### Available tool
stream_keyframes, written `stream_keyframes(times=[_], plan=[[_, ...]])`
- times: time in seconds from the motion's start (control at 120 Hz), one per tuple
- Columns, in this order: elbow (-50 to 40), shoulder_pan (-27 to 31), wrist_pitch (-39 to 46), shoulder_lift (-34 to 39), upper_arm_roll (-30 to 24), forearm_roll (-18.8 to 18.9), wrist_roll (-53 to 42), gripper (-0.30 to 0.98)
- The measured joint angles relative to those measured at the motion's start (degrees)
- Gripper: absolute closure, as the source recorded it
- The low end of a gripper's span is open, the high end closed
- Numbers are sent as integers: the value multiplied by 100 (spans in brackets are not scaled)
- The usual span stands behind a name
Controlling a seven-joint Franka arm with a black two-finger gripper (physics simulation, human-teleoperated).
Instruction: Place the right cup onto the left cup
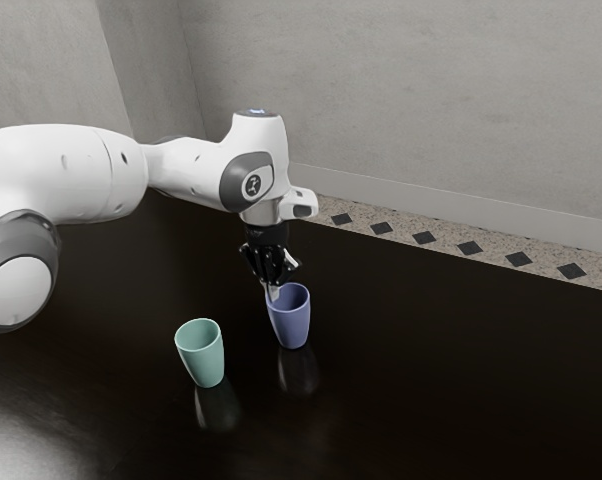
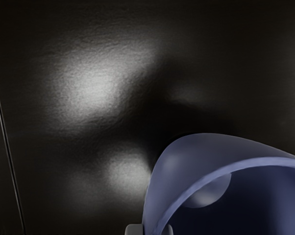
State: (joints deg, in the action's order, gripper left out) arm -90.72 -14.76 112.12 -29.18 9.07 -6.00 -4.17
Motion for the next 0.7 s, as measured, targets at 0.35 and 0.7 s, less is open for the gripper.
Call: stream_keyframes(times=[0.35, 0.7], plan=[[-247, -99, -53, 597, 41, 18, 98, 79], [-1022, -236, -188, 1884, 30, 132, 182, 79]])
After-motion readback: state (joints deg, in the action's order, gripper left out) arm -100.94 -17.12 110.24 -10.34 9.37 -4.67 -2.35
